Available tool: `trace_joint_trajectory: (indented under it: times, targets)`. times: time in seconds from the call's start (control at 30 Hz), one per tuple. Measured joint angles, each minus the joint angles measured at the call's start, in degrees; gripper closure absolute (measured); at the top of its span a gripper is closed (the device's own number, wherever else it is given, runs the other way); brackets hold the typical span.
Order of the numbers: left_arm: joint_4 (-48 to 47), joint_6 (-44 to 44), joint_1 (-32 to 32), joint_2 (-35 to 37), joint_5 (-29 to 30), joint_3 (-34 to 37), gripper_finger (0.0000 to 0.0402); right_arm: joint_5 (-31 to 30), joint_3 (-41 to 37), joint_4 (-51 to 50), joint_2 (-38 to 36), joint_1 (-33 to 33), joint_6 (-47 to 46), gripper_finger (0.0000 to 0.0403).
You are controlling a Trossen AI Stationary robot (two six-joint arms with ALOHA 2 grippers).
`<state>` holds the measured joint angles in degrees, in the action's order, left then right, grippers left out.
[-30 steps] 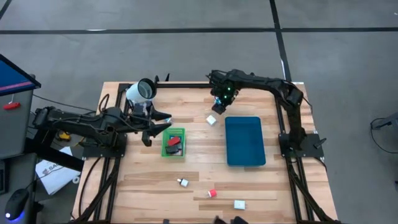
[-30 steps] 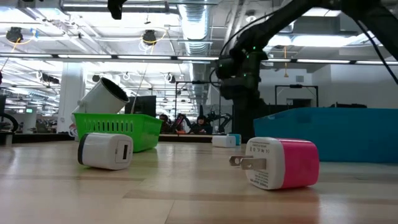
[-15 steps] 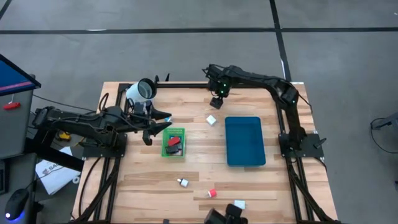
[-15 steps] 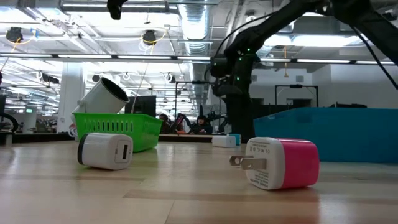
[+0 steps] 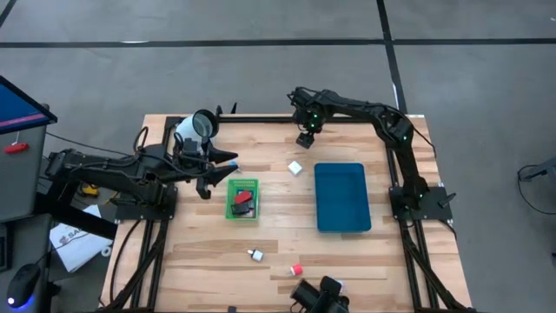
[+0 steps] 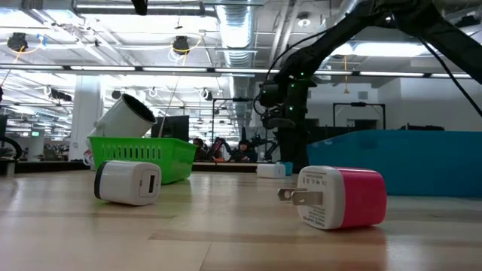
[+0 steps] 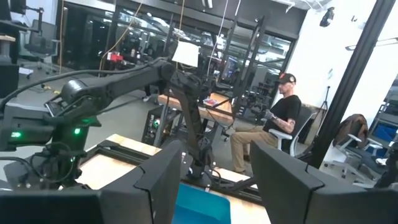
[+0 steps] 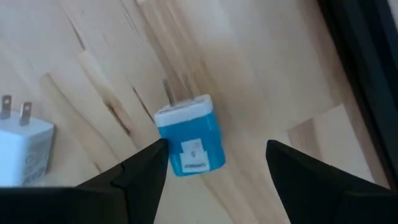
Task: Pick & Place Office items
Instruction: Put the top blue charger adapter into the blue bin
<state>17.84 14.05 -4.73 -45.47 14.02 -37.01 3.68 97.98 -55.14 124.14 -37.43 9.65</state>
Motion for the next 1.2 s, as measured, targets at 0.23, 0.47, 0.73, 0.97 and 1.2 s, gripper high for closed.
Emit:
trace_joint_trajectory:
  times: [0.23, 0.47, 0.73, 0.97, 1.2]
  targets:
    - [-0.1, -0.1, 0.0, 0.0, 0.0, 0.0, 0.0215, 2.3, -1.0, 0.8, 0.0, 1.1, 0.0, 0.014]
    - [-0.1, -0.1, 0.0, 0.0, 0.0, 0.0, 0.0215, 2.0, -3.0, 2.6, 0.1, 2.2, 0.4, 0.014]
    - [0.0, 1.2, 0.0, 0.0, -0.1, 0.0, 0.0215, 0.8, -3.1, 4.5, 0.1, 1.2, -0.5, 0.0142]
    - [0.0, 1.8, 0.0, 0.0, -0.3, 0.0, 0.0215, 0.7, -2.9, 3.9, 2.6, 1.2, -1.0, 0.0177]
    - [0.2, 2.1, -0.1, 0.0, -0.2, 0.0, 0.0215, 0.4, -2.6, 3.0, 3.0, 2.5, -2.6, 0.0269]
